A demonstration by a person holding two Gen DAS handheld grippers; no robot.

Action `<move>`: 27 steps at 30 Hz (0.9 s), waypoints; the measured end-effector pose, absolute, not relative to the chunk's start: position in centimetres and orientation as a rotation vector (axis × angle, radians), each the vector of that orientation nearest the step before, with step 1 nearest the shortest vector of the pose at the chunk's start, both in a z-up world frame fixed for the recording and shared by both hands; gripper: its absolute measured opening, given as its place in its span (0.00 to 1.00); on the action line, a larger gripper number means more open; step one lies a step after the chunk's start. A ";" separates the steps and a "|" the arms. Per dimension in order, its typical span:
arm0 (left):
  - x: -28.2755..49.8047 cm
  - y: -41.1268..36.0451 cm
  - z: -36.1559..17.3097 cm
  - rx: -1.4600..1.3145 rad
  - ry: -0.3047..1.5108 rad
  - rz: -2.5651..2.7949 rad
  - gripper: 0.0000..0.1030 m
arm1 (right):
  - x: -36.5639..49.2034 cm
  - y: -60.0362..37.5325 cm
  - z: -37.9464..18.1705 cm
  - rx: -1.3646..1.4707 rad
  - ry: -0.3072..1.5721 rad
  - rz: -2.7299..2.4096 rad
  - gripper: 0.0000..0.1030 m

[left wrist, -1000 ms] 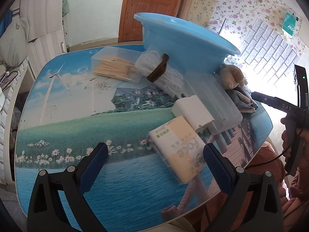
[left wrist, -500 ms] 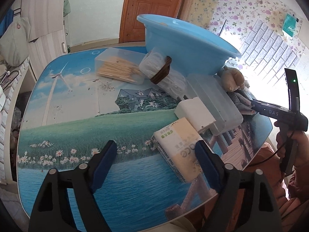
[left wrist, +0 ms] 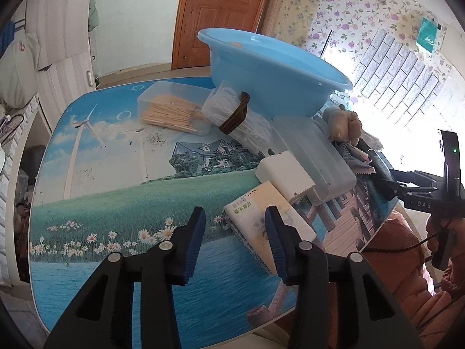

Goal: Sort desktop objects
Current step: 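Grasp the black bottle with the right tool, then grasp the 'face' tissue pack with the left tool while the right holds the black bottle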

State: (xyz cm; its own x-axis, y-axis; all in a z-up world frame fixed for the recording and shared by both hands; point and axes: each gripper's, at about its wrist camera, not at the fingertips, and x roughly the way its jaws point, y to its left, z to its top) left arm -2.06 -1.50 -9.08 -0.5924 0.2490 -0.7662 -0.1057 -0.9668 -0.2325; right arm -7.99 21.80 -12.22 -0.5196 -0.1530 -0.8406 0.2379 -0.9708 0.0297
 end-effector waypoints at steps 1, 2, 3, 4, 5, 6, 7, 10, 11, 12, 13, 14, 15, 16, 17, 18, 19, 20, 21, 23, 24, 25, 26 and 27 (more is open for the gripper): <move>-2.1 -1.4 -9.1 -1.303 -0.241 2.629 0.42 | -7.8 21.8 -12.2 1.403 0.139 -2.555 0.60; -2.1 -1.5 -9.1 -1.303 -0.243 2.631 0.42 | -7.7 21.9 -12.2 1.404 0.150 -2.555 0.60; -2.1 -1.5 -9.1 -1.303 -0.245 2.632 0.43 | -7.6 21.8 -12.2 1.403 0.164 -2.557 0.60; -2.1 -1.5 -9.1 -1.303 -0.245 2.633 0.43 | -7.7 21.8 -12.3 1.401 0.174 -2.560 0.60; -2.1 -1.5 -9.0 -1.302 -0.245 2.634 0.43 | -7.8 21.7 -12.3 1.399 0.180 -2.562 0.60; -2.0 -1.4 -9.0 -1.301 -0.245 2.635 0.44 | -7.9 21.7 -12.3 1.397 0.181 -2.565 0.60; -2.0 -1.5 -9.0 -1.302 -0.246 2.635 0.45 | -8.0 21.6 -12.3 1.394 0.179 -2.567 0.60; -1.8 -1.5 -9.2 -1.307 -0.260 2.626 0.51 | -8.1 21.4 -12.4 1.386 0.177 -2.575 0.60; -1.8 -1.5 -9.2 -1.308 -0.270 2.623 0.51 | -8.1 21.4 -12.4 1.383 0.180 -2.575 0.60; -1.8 -1.5 -9.3 -1.310 -0.279 2.620 0.51 | -8.1 21.4 -12.4 1.380 0.181 -2.577 0.60; -1.8 -1.5 -9.3 -1.311 -0.283 2.621 0.52 | -8.1 21.4 -12.4 1.377 0.180 -2.579 0.60; -1.9 -1.4 -9.2 -1.312 -0.281 2.624 0.55 | -8.2 21.5 -12.4 1.374 0.177 -2.580 0.60; -1.9 -1.3 -9.2 -1.314 -0.277 2.627 0.58 | -8.2 21.5 -12.4 1.371 0.173 -2.580 0.60; -2.0 -1.2 -9.2 -1.318 -0.278 2.625 0.58 | -8.2 21.5 -12.4 1.369 0.168 -2.581 0.60; -2.0 -1.0 -9.1 -1.316 -0.282 2.618 0.59 | -8.2 21.5 -12.5 1.372 0.160 -2.579 0.60; -2.0 -0.7 -9.0 -1.311 -0.282 2.609 0.59 | -8.3 21.5 -12.6 1.379 0.151 -2.575 0.60; -2.0 -0.4 -8.9 -1.307 -0.278 2.603 0.59 | -8.3 21.5 -12.6 1.382 0.146 -2.576 0.61; -1.9 -0.1 -8.8 -1.304 -0.272 2.595 0.59 | -8.3 21.5 -12.7 1.382 0.151 -2.578 0.60; -2.0 0.2 -8.8 -1.305 -0.268 2.583 0.62 | -8.3 21.4 -12.8 1.378 0.159 -2.581 0.61; -2.1 1.0 -8.9 -1.312 -0.264 2.554 0.66 | -8.4 21.5 -12.8 1.379 0.158 -2.579 0.61; -2.2 1.4 -9.1 -1.318 -0.254 2.543 0.67 | -8.4 21.5 -12.8 1.379 0.154 -2.578 0.61; -2.2 1.9 -9.2 -1.327 -0.231 2.548 0.69 | -8.4 21.5 -12.8 1.378 0.151 -2.578 0.61; -2.4 2.3 -9.4 -1.334 -0.204 2.554 0.73 | -8.4 21.5 -12.8 1.376 0.153 -2.580 0.61; -2.5 2.7 -9.5 -1.340 -0.183 2.559 0.75 | -8.4 21.5 -12.8 1.376 0.152 -2.581 0.61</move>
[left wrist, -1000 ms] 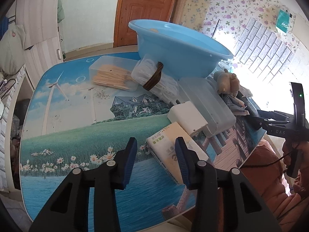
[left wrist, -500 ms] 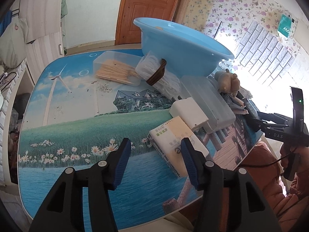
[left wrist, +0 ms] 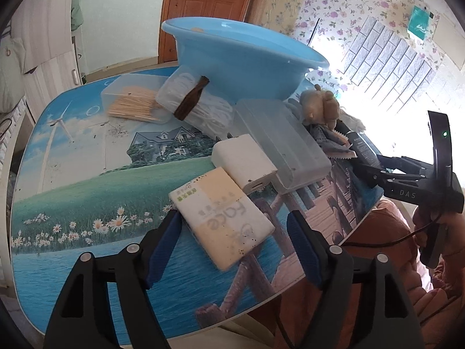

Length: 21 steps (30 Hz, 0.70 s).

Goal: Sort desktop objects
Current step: 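Grasp the 'face' tissue pack with the left tool while the right holds the black bottle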

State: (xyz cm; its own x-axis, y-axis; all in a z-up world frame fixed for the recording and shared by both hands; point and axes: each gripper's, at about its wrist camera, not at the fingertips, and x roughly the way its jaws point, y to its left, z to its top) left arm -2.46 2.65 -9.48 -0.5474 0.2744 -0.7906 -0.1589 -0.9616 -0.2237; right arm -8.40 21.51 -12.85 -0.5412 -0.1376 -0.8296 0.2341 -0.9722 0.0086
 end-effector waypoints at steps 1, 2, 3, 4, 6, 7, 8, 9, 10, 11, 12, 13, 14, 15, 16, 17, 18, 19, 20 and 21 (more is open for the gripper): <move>-2.5 2.9 -9.6 -1.344 -0.168 2.565 0.76 | -8.3 21.5 -12.8 1.375 0.151 -2.583 0.61; -2.5 3.0 -9.7 -1.338 -0.152 2.574 0.77 | -8.4 21.5 -12.9 1.375 0.151 -2.584 0.61; -2.6 3.2 -9.9 -1.336 -0.132 2.581 0.77 | -8.4 21.5 -12.9 1.375 0.150 -2.585 0.61; -2.6 3.3 -9.9 -1.335 -0.104 2.593 0.77 | -8.4 21.4 -12.8 1.375 0.151 -2.585 0.61; -2.7 3.4 -10.1 -1.339 -0.063 2.611 0.77 | -8.4 21.4 -12.9 1.375 0.150 -2.587 0.61; -2.6 3.3 -10.1 -1.340 -0.064 2.610 0.77 | -8.5 21.4 -12.9 1.374 0.151 -2.588 0.60; -2.6 3.1 -10.1 -1.339 -0.073 2.608 0.76 | -8.5 21.4 -12.9 1.372 0.153 -2.589 0.61; -2.5 2.8 -10.0 -1.338 -0.084 2.609 0.71 | -8.4 21.4 -12.9 1.371 0.155 -2.589 0.60; -2.4 2.4 -10.0 -1.338 -0.091 2.612 0.68 | -8.4 21.4 -12.8 1.371 0.157 -2.588 0.60; -2.3 2.0 -10.0 -1.342 -0.105 2.612 0.68 | -8.4 21.4 -12.8 1.372 0.157 -2.588 0.60; -2.2 1.6 -10.1 -1.345 -0.118 2.618 0.68 | -8.4 21.4 -12.8 1.372 0.159 -2.587 0.60; -2.1 1.1 -10.1 -1.349 -0.127 2.628 0.68 | -8.3 21.4 -12.8 1.371 0.163 -2.586 0.60; -1.9 0.7 -10.1 -1.352 -0.133 2.639 0.68 | -8.3 21.4 -12.8 1.373 0.164 -2.584 0.60; -1.7 0.3 -10.2 -1.356 -0.137 2.649 0.68 | -8.3 21.4 -12.8 1.374 0.165 -2.582 0.60; -1.6 -0.1 -10.2 -1.361 -0.145 2.659 0.68 | -8.4 21.4 -12.8 1.376 0.164 -2.580 0.60; -1.5 -0.5 -10.2 -1.365 -0.155 2.666 0.68 | -8.4 21.4 -12.8 1.377 0.163 -2.579 0.60; -1.4 -0.9 -10.2 -1.371 -0.165 2.673 0.68 | -8.4 21.4 -12.8 1.378 0.162 -2.579 0.60; -1.3 -1.3 -10.2 -1.375 -0.180 2.678 0.68 | -8.4 21.4 -12.8 1.379 0.161 -2.579 0.60; -1.2 -1.6 -10.2 -1.377 -0.197 2.680 0.68 | -8.4 21.4 -12.8 1.380 0.162 -2.579 0.60; -1.1 -1.9 -10.2 -1.379 -0.215 2.680 0.68 | -8.4 21.4 -12.8 1.381 0.161 -2.579 0.60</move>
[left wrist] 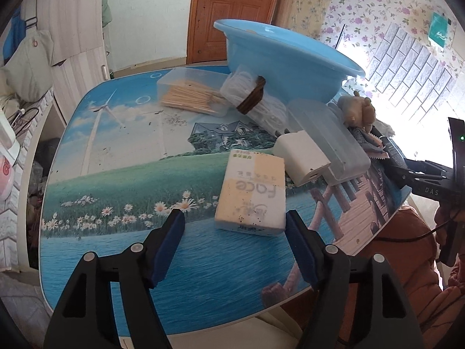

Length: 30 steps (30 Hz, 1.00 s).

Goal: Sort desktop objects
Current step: 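Grasp the 'face' tissue pack with the left tool while the right holds the black bottle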

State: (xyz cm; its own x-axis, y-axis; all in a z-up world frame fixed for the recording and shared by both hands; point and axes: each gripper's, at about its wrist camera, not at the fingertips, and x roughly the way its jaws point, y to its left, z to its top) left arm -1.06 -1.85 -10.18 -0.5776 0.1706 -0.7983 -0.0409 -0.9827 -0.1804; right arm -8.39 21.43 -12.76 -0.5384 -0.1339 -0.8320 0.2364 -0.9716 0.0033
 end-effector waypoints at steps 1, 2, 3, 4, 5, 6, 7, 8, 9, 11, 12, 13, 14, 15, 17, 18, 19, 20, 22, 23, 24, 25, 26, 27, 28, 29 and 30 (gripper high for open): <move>-1.0 -2.1 -10.2 -1.382 -0.237 2.676 0.68 | -8.4 21.4 -12.8 1.381 0.161 -2.579 0.60; -1.1 -2.2 -10.1 -1.384 -0.258 2.669 0.68 | -8.4 21.4 -12.8 1.382 0.160 -2.580 0.60; -1.2 -2.1 -10.1 -1.384 -0.279 2.662 0.69 | -8.4 21.4 -12.8 1.383 0.157 -2.581 0.60; -1.2 -2.0 -10.0 -1.381 -0.293 2.655 0.69 | -8.4 21.4 -12.8 1.383 0.154 -2.582 0.61; -1.3 -1.9 -9.9 -1.377 -0.296 2.652 0.70 | -8.4 21.4 -12.7 1.382 0.150 -2.586 0.61; -1.3 -1.6 -9.8 -1.374 -0.295 2.650 0.73 | -8.5 21.4 -12.7 1.383 0.149 -2.590 0.61; -1.5 -1.2 -9.9 -1.372 -0.294 2.648 0.75 | -8.5 21.3 -12.7 1.384 0.150 -2.594 0.61; -1.7 -0.9 -9.9 -1.370 -0.293 2.645 0.78 | -8.6 21.3 -12.7 1.385 0.150 -2.596 0.61; -1.9 -0.7 -10.0 -1.373 -0.294 2.642 0.78 | -8.6 21.2 -12.8 1.385 0.150 -2.597 0.61; -2.5 -0.3 -10.2 -1.365 -0.275 2.658 0.80 | -8.7 21.2 -12.8 1.381 0.149 -2.601 0.61; -2.7 -0.2 -10.2 -1.356 -0.261 2.671 0.80 | -8.8 21.2 -12.8 1.379 0.149 -2.602 0.61; -2.7 -0.2 -10.2 -1.352 -0.253 2.679 0.80 | -8.8 21.1 -12.8 1.373 0.146 -2.606 0.61; -2.9 -0.2 -10.2 -1.347 -0.249 2.678 0.79 | -8.9 21.1 -12.9 1.368 0.142 -2.610 0.61; -2.8 -0.2 -10.1 -1.339 -0.252 2.675 0.66 | -9.1 21.1 -12.9 1.363 0.139 -2.615 0.61; -2.7 -0.1 -10.0 -1.334 -0.240 2.671 0.46 | -9.2 21.1 -12.9 1.355 0.136 -2.620 0.61; -2.6 -0.1 -10.0 -1.334 -0.234 2.665 0.46 | -9.3 21.1 -12.9 1.350 0.136 -2.618 0.60; -2.5 0.0 -9.9 -1.332 -0.228 2.660 0.46 | -9.2 21.1 -12.9 1.346 0.136 -2.618 0.60; -2.4 0.0 -9.9 -1.330 -0.225 2.654 0.46 | -9.2 21.2 -12.9 1.343 0.132 -2.616 0.60; -2.2 0.0 -10.0 -1.325 -0.224 2.653 0.45 | -9.1 21.2 -12.9 1.336 0.135 -2.616 0.60; -2.2 0.0 -10.0 -1.323 -0.220 2.655 0.46 | -9.1 21.2 -12.9 1.334 0.136 -2.615 0.60; -2.3 0.1 -10.0 -1.322 -0.213 2.656 0.45 | -9.1 21.2 -12.9 1.334 0.138 -2.614 0.60; -2.3 0.1 -10.0 -1.321 -0.202 2.653 0.46 | -9.1 21.2 -12.9 1.336 0.139 -2.612 0.60; -2.3 0.3 -10.0 -1.320 -0.177 2.648 0.51 | -9.1 21.1 -12.9 1.339 0.144 -2.609 0.60; -2.4 0.5 -10.0 -1.318 -0.151 2.644 0.55 | -9.1 21.1 -12.9 1.340 0.145 -2.608 0.60; -2.4 0.6 -10.1 -1.314 -0.131 2.647 0.55 | -9.2 21.1 -12.9 1.338 0.145 -2.607 0.61; -2.3 0.8 -10.1 -1.311 -0.114 2.653 0.55 | -9.2 21.1 -12.9 1.334 0.147 -2.607 0.61; -2.2 0.7 -10.1 -1.311 -0.104 2.658 0.51 | -9.2 21.1 -13.0 1.330 0.146 -2.609 0.61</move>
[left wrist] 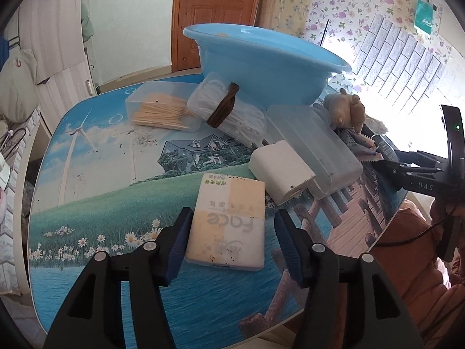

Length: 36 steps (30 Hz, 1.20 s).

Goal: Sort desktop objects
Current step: 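Grasp the 'face' tissue pack with the left tool while the right holds the black bottle, then carry both items to the blue basin and release the tissue pack and black bottle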

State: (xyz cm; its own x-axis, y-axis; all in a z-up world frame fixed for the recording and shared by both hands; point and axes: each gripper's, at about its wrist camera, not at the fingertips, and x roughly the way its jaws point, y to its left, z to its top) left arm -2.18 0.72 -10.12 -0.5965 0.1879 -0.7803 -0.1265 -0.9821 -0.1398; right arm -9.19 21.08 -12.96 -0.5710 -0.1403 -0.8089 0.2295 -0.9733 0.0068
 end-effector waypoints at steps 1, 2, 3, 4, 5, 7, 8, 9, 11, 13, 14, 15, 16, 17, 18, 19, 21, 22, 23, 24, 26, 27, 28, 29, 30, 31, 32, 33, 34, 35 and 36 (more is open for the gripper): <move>-2.1 0.6 -10.0 -1.315 -0.109 2.663 0.43 | -9.2 21.1 -13.0 1.324 0.145 -2.611 0.61; -2.1 0.4 -10.0 -1.315 -0.139 2.656 0.43 | -9.1 21.1 -13.0 1.320 0.147 -2.615 0.60; -2.1 0.1 -9.8 -1.305 -0.168 2.647 0.43 | -9.1 21.2 -13.0 1.318 0.130 -2.618 0.59; -2.0 -0.1 -9.5 -1.292 -0.176 2.649 0.43 | -9.0 21.4 -13.0 1.314 0.109 -2.623 0.59; -1.9 -0.2 -9.2 -1.279 -0.170 2.656 0.43 | -8.9 21.5 -12.9 1.311 0.098 -2.617 0.59; -1.8 -0.3 -8.4 -1.254 -0.173 2.666 0.43 | -8.6 21.4 -12.7 1.299 0.088 -2.609 0.59; -1.7 -0.4 -8.0 -1.242 -0.181 2.670 0.43 | -8.3 21.3 -12.4 1.286 0.090 -2.608 0.59; -1.7 -0.5 -7.6 -1.231 -0.188 2.673 0.43 | -8.1 21.2 -12.1 1.273 0.094 -2.609 0.59; -1.7 -0.6 -6.8 -1.213 -0.197 2.680 0.43 | -7.6 21.0 -11.4 1.243 0.095 -2.614 0.59; -1.8 -0.6 -6.0 -1.193 -0.201 2.689 0.43 | -7.3 20.9 -10.4 1.208 0.094 -2.625 0.59; -1.8 -0.6 -5.7 -1.184 -0.204 2.693 0.43 | -7.0 20.9 -9.7 1.184 0.092 -2.633 0.59; -2.0 -0.6 -5.4 -1.177 -0.207 2.696 0.43 | -6.9 21.0 -9.2 1.162 0.090 -2.642 0.59; -2.0 -0.6 -5.1 -1.170 -0.209 2.700 0.43 | -6.7 21.0 -8.6 1.138 0.087 -2.651 0.59; -2.1 -0.6 -4.8 -1.165 -0.212 2.703 0.43 | -6.6 21.0 -8.1 1.118 0.085 -2.657 0.59; -2.3 -0.7 -4.6 -1.159 -0.217 2.704 0.43 | -6.5 20.9 -7.5 1.095 0.081 -2.664 0.59; -2.4 -0.7 -4.3 -1.154 -0.220 2.705 0.43 | -6.5 20.9 -6.9 1.074 0.075 -2.669 0.59; -2.8 -0.5 -3.8 -1.142 -0.220 2.711 0.43 | -6.5 20.7 -5.9 1.037 0.065 -2.669 0.59; -3.0 -0.4 -3.6 -1.137 -0.217 2.714 0.43 | -6.5 20.6 -5.4 1.020 0.060 -2.669 0.59; -3.2 -0.4 -3.4 -1.131 -0.215 2.715 0.43 | -6.6 20.5 -5.1 1.004 0.055 -2.667 0.59; -3.4 -0.3 -3.1 -1.124 -0.214 2.717 0.43 | -6.8 20.3 -4.8 0.993 0.052 -2.665 0.59; -3.7 -0.1 -2.5 -1.110 -0.208 2.719 0.43 | -7.3 19.9 -4.3 0.976 0.047 -2.660 0.59; -3.9 0.0 -2.2 -1.099 -0.205 2.722 0.43 | -7.6 19.7 -4.1 0.969 0.044 -2.655 0.59; -4.2 0.2 -1.8 -1.090 -0.202 2.722 0.43 | -7.8 19.5 -3.9 0.961 0.041 -2.653 0.59; -4.5 0.3 -1.4 -1.081 -0.199 2.723 0.43 | -8.1 19.2 -3.7 0.951 0.040 -2.649 0.59; -4.8 0.4 -1.1 -1.072 -0.199 2.723 0.43 | -8.4 19.0 -3.5 0.941 0.040 -2.645 0.59; -5.1 0.5 -0.8 -1.063 -0.198 2.723 0.43 | -8.7 18.8 -3.3 0.930 0.040 -2.641 0.59; -5.5 0.6 -0.5 -1.055 -0.195 2.723 0.43 | -9.0 18.5 -3.0 0.920 0.042 -2.636 0.59; -6.0 0.8 -0.3 -1.048 -0.193 2.724 0.43 | -9.3 18.1 -2.9 0.915 0.045 -2.631 0.59; -6.5 0.9 0.0 -1.041 -0.190 2.724 0.43 | -9.6 17.8 -2.7 0.910 0.047 -2.627 0.59; -7.0 1.1 0.2 -1.034 -0.185 2.723 0.43 | -10.0 17.6 -2.6 0.905 0.048 -2.622 0.59; -7.5 1.2 0.4 -1.027 -0.180 2.722 0.43 | -10.4 17.4 -2.5 0.903 0.048 -2.618 0.59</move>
State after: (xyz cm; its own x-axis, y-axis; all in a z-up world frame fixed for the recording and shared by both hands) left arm -7.47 1.22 0.43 -0.7294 0.2534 -0.6355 -0.1673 -0.9667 -0.1935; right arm -10.42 17.35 -2.47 -0.7264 -0.3326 -0.6015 0.3545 -0.9310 0.0866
